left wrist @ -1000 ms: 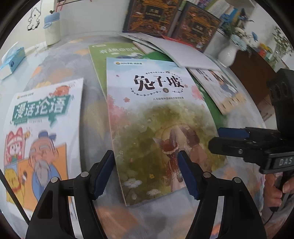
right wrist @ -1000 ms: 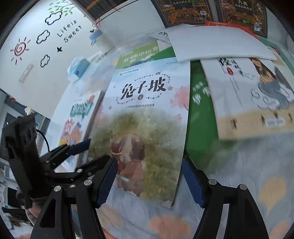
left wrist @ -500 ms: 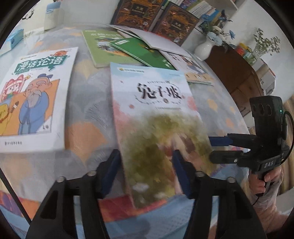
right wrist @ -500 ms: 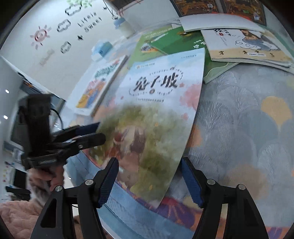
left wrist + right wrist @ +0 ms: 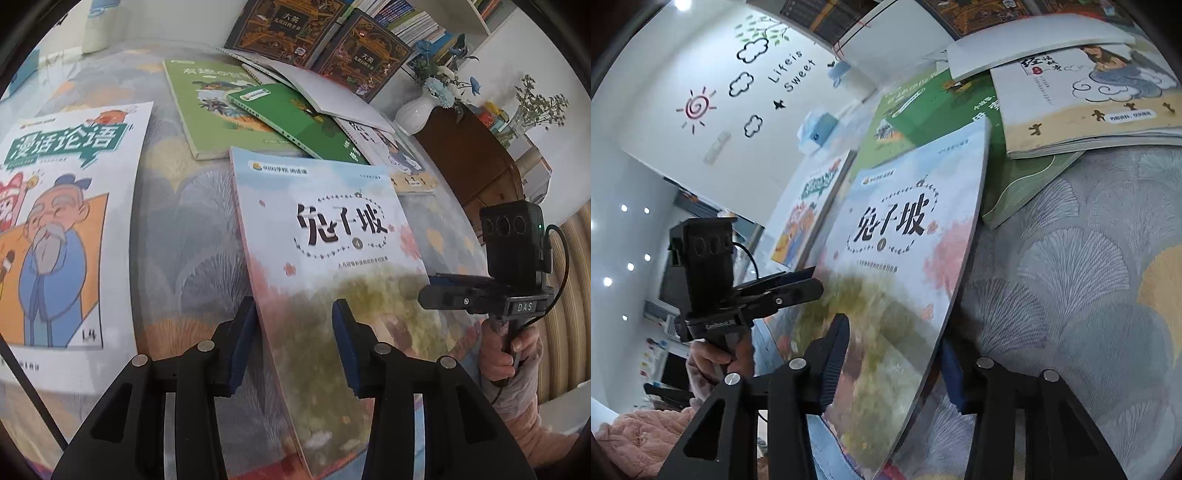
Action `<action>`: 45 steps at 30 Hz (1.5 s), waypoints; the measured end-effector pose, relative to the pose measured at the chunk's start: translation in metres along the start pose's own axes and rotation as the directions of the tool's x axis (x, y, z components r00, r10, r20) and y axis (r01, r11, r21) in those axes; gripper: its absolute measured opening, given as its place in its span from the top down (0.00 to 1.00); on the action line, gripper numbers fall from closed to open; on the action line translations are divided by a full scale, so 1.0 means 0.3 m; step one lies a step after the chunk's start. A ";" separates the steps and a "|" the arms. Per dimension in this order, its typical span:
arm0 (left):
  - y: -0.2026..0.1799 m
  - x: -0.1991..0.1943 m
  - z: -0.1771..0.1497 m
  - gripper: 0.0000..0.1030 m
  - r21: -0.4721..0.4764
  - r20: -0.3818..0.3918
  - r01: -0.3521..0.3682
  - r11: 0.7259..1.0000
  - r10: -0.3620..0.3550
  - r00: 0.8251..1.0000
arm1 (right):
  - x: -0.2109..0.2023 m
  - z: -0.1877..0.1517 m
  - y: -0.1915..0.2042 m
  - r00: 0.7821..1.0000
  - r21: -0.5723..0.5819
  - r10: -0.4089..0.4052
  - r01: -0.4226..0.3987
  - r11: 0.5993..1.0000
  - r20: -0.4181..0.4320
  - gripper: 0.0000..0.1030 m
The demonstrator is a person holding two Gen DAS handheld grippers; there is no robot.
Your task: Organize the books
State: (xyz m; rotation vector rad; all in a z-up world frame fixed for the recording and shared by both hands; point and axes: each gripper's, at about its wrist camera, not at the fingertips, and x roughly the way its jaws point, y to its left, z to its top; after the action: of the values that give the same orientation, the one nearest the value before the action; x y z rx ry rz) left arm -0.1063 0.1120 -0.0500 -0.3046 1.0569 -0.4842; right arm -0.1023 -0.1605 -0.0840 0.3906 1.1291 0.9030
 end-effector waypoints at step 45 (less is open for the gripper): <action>-0.020 -0.041 0.046 0.70 -0.033 0.041 -0.038 0.999 0.040 0.998 | -0.049 0.006 0.212 0.955 -0.072 -0.272 0.282 0.957 0.121 0.82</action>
State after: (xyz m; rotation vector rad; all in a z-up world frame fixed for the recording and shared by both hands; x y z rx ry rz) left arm -0.1004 0.1134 -0.0313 -0.3207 1.0296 -0.4245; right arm -0.1294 -0.1337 -0.0310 0.1997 1.0091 0.6724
